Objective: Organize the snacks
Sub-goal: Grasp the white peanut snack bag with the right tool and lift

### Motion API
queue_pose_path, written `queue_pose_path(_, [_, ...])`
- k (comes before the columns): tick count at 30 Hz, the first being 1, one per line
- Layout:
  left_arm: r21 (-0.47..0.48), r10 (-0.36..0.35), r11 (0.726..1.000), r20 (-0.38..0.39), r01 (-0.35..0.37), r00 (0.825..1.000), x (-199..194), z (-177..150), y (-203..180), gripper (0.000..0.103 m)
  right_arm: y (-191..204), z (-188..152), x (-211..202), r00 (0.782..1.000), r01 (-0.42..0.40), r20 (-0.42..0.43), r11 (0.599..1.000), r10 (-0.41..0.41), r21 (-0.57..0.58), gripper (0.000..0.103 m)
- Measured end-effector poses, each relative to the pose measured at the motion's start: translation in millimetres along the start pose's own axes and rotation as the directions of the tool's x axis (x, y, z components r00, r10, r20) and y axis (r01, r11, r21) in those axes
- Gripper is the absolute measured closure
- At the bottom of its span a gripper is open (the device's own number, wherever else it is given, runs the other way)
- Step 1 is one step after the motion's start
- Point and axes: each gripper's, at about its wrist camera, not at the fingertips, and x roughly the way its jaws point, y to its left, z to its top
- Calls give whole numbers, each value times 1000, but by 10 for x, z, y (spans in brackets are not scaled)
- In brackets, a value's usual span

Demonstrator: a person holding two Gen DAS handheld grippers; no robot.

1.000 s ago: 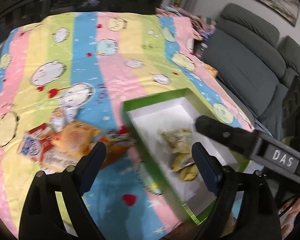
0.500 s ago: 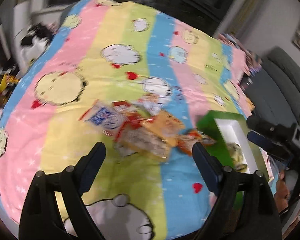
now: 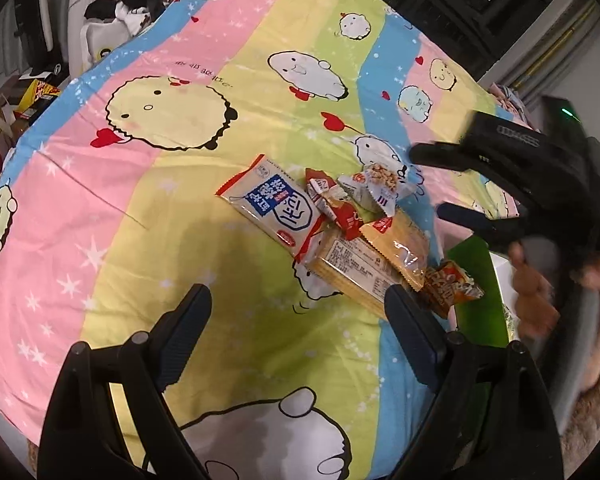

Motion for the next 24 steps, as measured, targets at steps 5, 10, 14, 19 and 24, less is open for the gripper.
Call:
queue_pose_path(5, [-14, 7, 1000, -7, -7, 1000, 42, 21, 69, 15, 56, 161, 381, 996, 91, -26, 996, -90, 13, 27])
queue_pose_path(10, [-23, 22, 999, -10, -22, 1000, 67, 44, 129, 15, 43, 295, 643, 975, 219, -47, 975, -218, 23, 39])
queue_pose_path(14, [-20, 22, 1000, -3, -22, 1000, 35, 56, 155, 15, 30, 311, 779, 967, 244, -79, 970, -243, 2, 57])
queue_pose_path(19, [-42, 29, 999, 17, -28, 999, -27, 68, 196, 15, 94, 248, 541, 975, 220, -25, 974, -222, -54, 66])
queue_pose_path(24, [-42, 28, 999, 26, -27, 999, -82, 55, 143, 15, 177, 62, -49, 996, 83, 34, 989, -80, -122, 66])
